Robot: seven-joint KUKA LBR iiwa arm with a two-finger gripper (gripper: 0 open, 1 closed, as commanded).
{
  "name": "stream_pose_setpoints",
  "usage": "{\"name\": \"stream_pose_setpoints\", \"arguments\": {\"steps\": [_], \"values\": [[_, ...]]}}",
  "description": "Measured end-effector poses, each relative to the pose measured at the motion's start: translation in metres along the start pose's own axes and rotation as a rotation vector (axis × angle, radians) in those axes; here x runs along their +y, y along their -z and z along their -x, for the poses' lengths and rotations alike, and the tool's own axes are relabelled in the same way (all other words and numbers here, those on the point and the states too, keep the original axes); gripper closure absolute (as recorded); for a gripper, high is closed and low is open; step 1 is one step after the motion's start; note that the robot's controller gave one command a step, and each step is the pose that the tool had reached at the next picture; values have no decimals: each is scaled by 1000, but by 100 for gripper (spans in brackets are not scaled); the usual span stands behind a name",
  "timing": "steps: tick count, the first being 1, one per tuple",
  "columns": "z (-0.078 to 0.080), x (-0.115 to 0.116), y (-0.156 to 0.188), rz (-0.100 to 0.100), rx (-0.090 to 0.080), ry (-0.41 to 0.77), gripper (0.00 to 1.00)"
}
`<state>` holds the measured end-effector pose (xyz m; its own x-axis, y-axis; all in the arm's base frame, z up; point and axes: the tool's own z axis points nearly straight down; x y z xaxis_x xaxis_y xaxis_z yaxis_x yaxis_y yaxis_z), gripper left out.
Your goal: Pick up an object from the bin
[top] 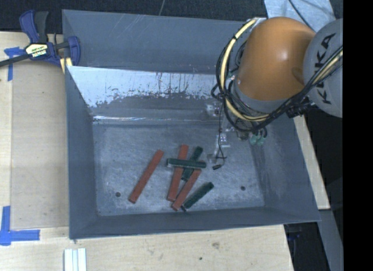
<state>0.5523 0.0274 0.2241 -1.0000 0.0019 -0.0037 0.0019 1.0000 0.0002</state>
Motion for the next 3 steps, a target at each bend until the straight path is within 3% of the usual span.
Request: {"name": "stream_pose_setpoints", "arguments": {"steps": [1,2,3], "values": [[0,0,0,0,0,0,0],[41,-14,-16,0,-4,49,0],[-13,18,-85,1,2,124,0]]}}
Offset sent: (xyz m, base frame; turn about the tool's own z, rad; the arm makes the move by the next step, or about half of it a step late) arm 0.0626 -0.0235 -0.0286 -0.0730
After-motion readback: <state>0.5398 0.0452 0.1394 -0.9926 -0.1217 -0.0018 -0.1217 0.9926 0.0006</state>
